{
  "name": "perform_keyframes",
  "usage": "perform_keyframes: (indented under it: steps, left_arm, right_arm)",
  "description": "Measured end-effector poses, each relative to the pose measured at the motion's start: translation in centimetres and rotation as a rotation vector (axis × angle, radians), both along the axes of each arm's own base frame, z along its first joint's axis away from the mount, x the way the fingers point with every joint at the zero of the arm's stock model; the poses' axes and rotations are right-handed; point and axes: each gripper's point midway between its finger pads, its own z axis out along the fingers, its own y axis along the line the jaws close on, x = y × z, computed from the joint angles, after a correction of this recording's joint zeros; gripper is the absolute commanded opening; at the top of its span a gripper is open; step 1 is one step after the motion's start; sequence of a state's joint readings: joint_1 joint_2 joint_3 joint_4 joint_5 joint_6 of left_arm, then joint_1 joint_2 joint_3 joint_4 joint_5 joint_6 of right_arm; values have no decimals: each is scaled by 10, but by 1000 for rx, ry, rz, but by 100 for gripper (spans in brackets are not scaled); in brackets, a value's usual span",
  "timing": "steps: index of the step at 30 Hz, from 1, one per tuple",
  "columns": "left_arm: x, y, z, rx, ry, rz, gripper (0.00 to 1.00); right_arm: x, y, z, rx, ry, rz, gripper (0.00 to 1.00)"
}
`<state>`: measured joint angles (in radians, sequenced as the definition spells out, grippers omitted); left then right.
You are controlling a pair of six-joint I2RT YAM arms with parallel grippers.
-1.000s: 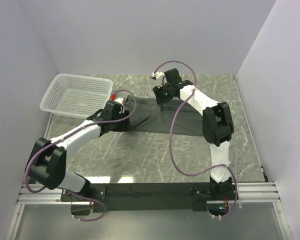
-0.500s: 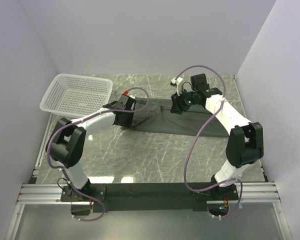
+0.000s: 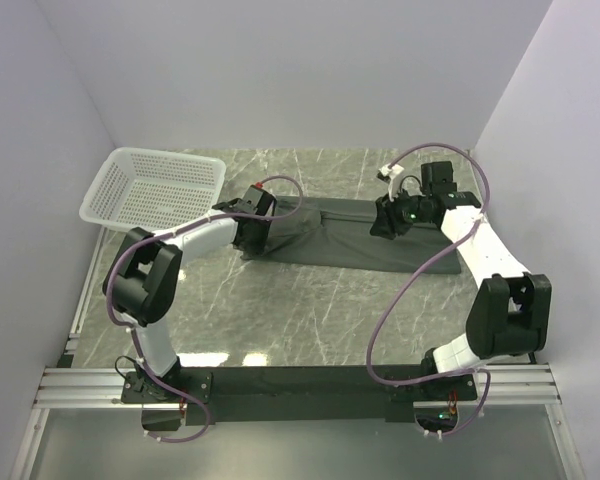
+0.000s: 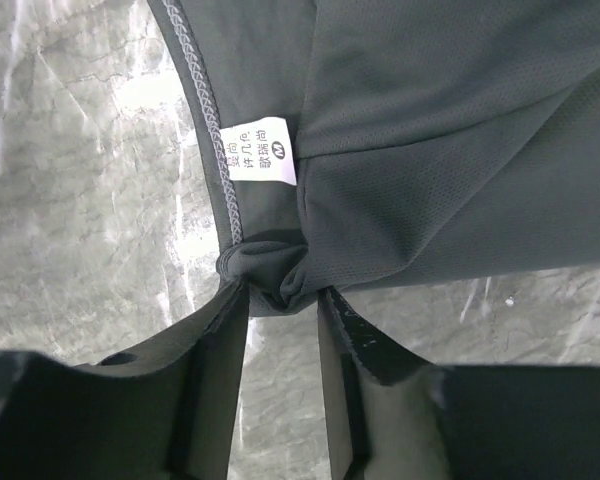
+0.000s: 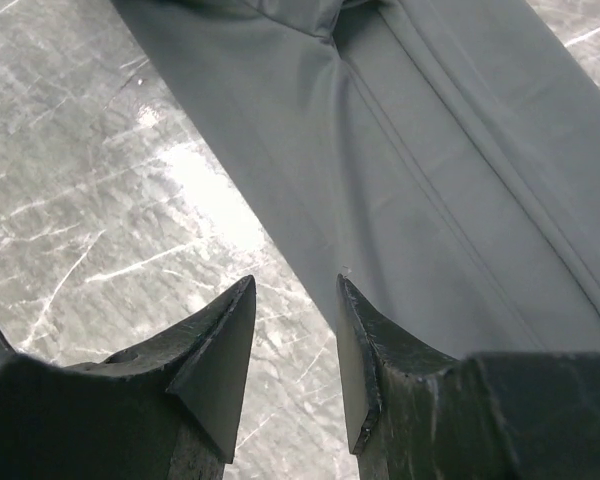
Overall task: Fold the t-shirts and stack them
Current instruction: Fold the tshirt
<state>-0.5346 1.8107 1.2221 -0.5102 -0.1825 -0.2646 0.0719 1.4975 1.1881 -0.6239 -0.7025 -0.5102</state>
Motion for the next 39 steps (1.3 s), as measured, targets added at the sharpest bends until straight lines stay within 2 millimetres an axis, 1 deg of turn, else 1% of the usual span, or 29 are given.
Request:
perform_keyframes:
  steps: [3, 7, 9, 10, 11, 16, 20, 23, 25, 28, 31, 35, 39]
  left_arm:
    - [-2, -1, -1, -5, 9, -3, 41]
    - [-3, -1, -1, -6, 15, -5, 38]
    - [-3, -1, -2, -6, 18, -5, 25]
    - [-3, -1, -2, -3, 21, -6, 5]
    - [-2, -2, -3, -4, 23, -3, 1]
    - [2, -2, -3, 17, 31, -14, 1]
    - [11, -5, 11, 27, 13, -31, 1]
    - [22, -10, 25, 24, -11, -53, 1]
    - [28, -13, 31, 21, -20, -63, 1]
    - [27, -14, 30, 21, -4, -75, 1]
    - [21, -11, 22, 26, 39, -82, 1]
    - [16, -7, 16, 14, 85, -76, 1]
    - [16, -1, 15, -47, 123, -44, 1]
  right_arm:
    - [-6, -6, -1, 3, 4, -11, 45]
    - [-9, -12, -1, 14, 12, -27, 45]
    - [-8, -14, 0, 18, 11, -34, 45]
    - [-8, -16, 1, 18, 9, -37, 45]
    - [-7, -16, 2, 19, 7, -40, 45]
    - [-10, -17, 3, 19, 0, -42, 45]
    - [-15, -19, -2, 8, 5, -43, 44]
    - [-18, -23, -11, -23, 16, -37, 44]
    - [-20, -26, -17, -49, 24, -28, 43]
    - [-20, -33, -33, -97, 46, -25, 43]
    - [-25, -42, -57, -149, 109, -38, 41]
    - [-23, -50, -75, -194, 161, -66, 39]
    - [-20, -59, -90, -237, 197, -106, 39]
